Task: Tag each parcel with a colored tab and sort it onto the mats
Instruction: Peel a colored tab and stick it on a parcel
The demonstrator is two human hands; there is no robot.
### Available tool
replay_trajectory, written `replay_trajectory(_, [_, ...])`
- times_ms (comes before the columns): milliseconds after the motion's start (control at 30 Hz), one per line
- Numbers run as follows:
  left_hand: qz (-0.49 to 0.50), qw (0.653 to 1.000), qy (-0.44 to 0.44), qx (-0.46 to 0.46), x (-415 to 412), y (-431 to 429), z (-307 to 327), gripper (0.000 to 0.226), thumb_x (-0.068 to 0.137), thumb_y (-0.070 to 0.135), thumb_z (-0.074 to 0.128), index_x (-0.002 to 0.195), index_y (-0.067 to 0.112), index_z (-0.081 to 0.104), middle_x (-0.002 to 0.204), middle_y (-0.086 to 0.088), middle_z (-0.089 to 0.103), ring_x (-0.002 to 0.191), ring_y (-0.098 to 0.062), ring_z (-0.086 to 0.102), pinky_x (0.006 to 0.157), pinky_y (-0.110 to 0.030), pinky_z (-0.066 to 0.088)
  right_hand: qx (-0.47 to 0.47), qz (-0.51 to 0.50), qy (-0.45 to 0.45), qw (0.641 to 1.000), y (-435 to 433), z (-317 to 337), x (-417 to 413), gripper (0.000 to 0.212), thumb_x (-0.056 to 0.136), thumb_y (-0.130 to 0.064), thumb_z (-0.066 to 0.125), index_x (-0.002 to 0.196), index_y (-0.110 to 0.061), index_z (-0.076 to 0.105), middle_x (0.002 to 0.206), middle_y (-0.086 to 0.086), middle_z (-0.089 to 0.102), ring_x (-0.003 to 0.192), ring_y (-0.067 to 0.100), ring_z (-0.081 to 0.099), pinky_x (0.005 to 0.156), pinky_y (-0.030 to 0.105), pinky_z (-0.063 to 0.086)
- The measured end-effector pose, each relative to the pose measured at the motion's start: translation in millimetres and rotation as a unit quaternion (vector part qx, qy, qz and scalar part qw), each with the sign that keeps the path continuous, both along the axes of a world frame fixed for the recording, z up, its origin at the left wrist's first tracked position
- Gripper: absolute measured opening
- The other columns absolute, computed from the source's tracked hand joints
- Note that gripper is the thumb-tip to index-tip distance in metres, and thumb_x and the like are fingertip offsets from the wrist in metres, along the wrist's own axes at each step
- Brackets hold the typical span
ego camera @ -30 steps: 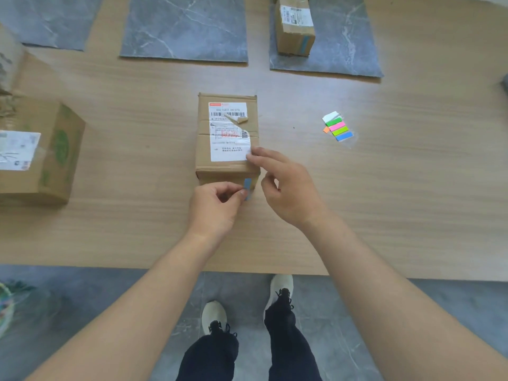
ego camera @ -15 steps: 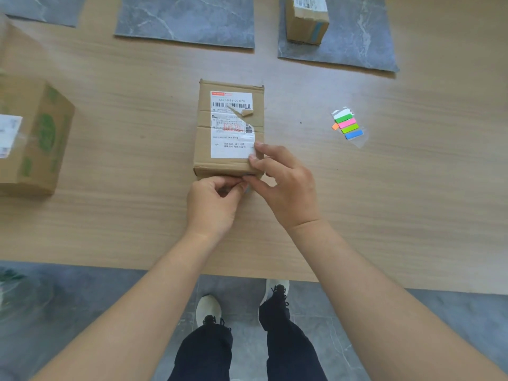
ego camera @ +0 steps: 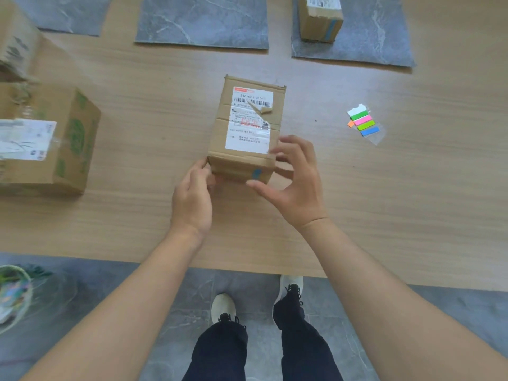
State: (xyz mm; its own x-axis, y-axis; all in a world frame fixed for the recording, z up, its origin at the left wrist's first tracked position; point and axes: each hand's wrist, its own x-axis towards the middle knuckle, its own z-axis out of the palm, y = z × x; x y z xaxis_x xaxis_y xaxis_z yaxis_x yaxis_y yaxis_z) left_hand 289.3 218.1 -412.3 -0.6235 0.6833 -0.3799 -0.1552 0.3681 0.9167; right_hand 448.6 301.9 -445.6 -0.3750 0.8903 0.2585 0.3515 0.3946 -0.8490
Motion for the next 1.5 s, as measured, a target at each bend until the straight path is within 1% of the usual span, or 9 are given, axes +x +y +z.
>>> replay_trajectory(100, [-0.022,0.997,0.01,-0.068,-5.6,3.5,9.6,0.04,0.081,0.056,0.03,0.084,0.055,0.069,0.094,-0.002,0.074,0.101,-0.019,0.066,0.092,-0.036,0.05,-0.23,-0.102,0.148,0.956,-8.2,13.2,-9.6,0.043,0.094,-0.044,0.066,0.133,-0.036,0.051,0.134,-0.009,0.058,0.117,0.011,0.064,0.099,0.036,0.055])
replay_trajectory(167, [-0.043,0.994,0.01,-0.101,-10.9,7.9,14.1,0.041,0.077,0.065,0.028,0.08,0.061,0.069,0.107,0.001,0.066,0.113,-0.022,0.06,0.106,-0.045,0.045,-0.284,-0.126,0.151,0.938,-4.8,17.0,-16.5,0.027,0.103,-0.046,0.044,0.12,-0.038,0.064,0.124,-0.013,0.07,0.119,0.007,0.063,0.109,0.043,0.048])
replay_trajectory(267, [-0.029,0.996,-0.031,-0.081,-10.9,15.1,23.4,0.047,0.084,0.062,0.034,0.076,0.035,0.071,0.087,0.013,0.063,0.091,-0.012,0.06,0.105,-0.046,0.047,-0.326,-0.116,0.123,0.93,-4.2,29.7,-22.2,0.045,0.104,-0.053,0.035,0.121,-0.032,0.071,0.123,-0.015,0.072,0.121,0.005,0.063,0.113,0.042,0.045])
replay_trajectory(433, [-0.036,0.994,-0.106,0.015,-6.7,23.4,62.0,0.039,0.105,0.037,0.032,0.079,0.022,0.057,0.07,0.014,0.069,0.08,-0.011,0.063,0.076,-0.024,0.049,-0.294,-0.116,0.143,0.938,-1.5,69.1,-19.2,0.04,0.106,-0.041,0.037,0.121,-0.028,0.072,0.117,-0.012,0.075,0.109,0.006,0.066,0.098,0.032,0.049])
replay_trajectory(600, [-0.067,0.991,-0.097,0.066,-10.3,36.8,122.4,0.037,0.102,0.04,0.034,0.11,0.02,0.064,0.1,0.002,0.073,0.086,-0.014,0.067,0.077,-0.028,0.053,-0.265,-0.112,0.177,0.941,8.2,129.1,-16.7,0.039,0.107,-0.039,0.038,0.12,-0.027,0.072,0.115,-0.011,0.076,0.111,0.01,0.067,0.1,0.033,0.05])
replay_trajectory(833, [-0.139,0.983,-0.046,0.113,-1.4,68.4,192.5,0.046,0.103,0.043,0.029,0.127,0.025,0.064,0.11,0.007,0.073,0.094,-0.009,0.068,0.082,-0.025,0.052,-0.221,-0.129,0.225,0.94,28.4,197.0,-9.8,0.036,0.108,-0.04,0.039,0.117,-0.029,0.072,0.113,-0.014,0.075,0.113,0.007,0.067,0.101,0.032,0.05])
replay_trajectory(1233, [-0.16,0.979,-0.036,0.123,54.4,190.6,205.9,0.035,0.101,0.038,0.039,0.114,0.02,0.067,0.106,0.005,0.067,0.077,-0.001,0.064,0.069,-0.018,0.053,-0.218,-0.162,0.242,0.932,136.1,207.4,35.9,0.035,0.109,-0.038,0.039,0.121,-0.029,0.07,0.116,-0.017,0.073,0.112,0.001,0.065,0.099,0.026,0.049])
replay_trajectory(1367, [-0.187,0.974,-0.008,0.128,83.2,257.1,195.7,0.037,0.105,0.026,0.033,0.094,0.025,0.068,0.073,0.023,0.07,0.061,0.009,0.061,0.062,-0.012,0.05,-0.204,-0.164,0.233,0.937,206.6,195.1,58.1,0.032,0.108,-0.03,0.039,0.12,-0.031,0.069,0.114,-0.018,0.073,0.108,-0.003,0.064,0.088,0.019,0.047])
replay_trajectory(1500, [-0.175,0.977,-0.018,0.117,100.8,332.5,175.8,0.038,0.104,0.037,0.035,0.123,0.023,0.065,0.115,0.013,0.07,0.09,0.006,0.066,0.076,-0.014,0.051,-0.2,-0.153,0.205,0.946,289.6,174.2,68.3,0.031,0.099,-0.042,0.044,0.121,-0.038,0.066,0.124,-0.01,0.067,0.12,0.005,0.059,0.104,0.035,0.048])
